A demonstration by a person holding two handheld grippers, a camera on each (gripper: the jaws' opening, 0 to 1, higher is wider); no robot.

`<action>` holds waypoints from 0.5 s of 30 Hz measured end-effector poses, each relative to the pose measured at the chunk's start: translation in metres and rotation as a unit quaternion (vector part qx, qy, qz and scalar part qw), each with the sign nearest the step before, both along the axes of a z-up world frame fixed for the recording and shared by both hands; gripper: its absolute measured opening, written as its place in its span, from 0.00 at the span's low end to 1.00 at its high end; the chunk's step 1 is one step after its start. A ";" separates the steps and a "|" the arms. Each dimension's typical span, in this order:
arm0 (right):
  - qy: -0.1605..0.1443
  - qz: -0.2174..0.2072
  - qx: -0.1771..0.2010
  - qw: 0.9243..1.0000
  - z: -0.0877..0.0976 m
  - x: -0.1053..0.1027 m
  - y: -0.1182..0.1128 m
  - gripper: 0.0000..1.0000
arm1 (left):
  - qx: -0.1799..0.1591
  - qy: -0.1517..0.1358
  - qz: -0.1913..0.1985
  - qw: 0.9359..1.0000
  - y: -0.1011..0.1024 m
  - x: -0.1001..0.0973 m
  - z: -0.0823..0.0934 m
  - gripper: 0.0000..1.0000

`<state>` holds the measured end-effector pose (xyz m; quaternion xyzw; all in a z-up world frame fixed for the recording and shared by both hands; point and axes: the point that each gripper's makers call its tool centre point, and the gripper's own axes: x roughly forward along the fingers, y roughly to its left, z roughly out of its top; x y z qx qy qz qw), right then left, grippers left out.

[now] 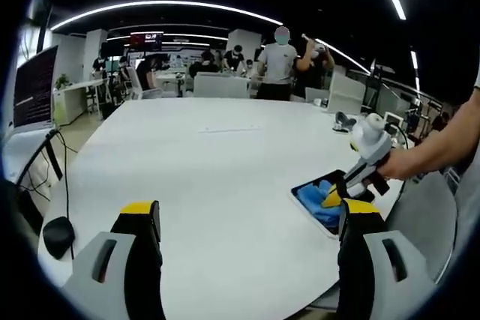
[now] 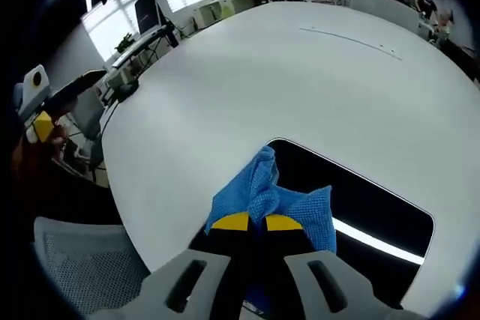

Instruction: Wipe the mirror surface with the cleaning cloth until all visible marks leave the cleaned area.

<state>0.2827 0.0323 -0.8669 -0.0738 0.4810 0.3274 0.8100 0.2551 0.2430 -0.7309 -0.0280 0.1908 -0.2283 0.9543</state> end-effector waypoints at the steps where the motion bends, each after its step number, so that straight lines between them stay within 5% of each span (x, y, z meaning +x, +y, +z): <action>1: 0.000 -0.001 0.000 1.000 0.000 0.000 -0.002 0.00 | 0.001 0.001 -0.002 1.000 -0.001 0.000 0.000 0.99; 15: -0.001 -0.012 0.000 1.000 0.000 0.001 -0.025 0.00 | -0.004 -0.002 -0.004 1.000 -0.005 0.003 0.002 0.99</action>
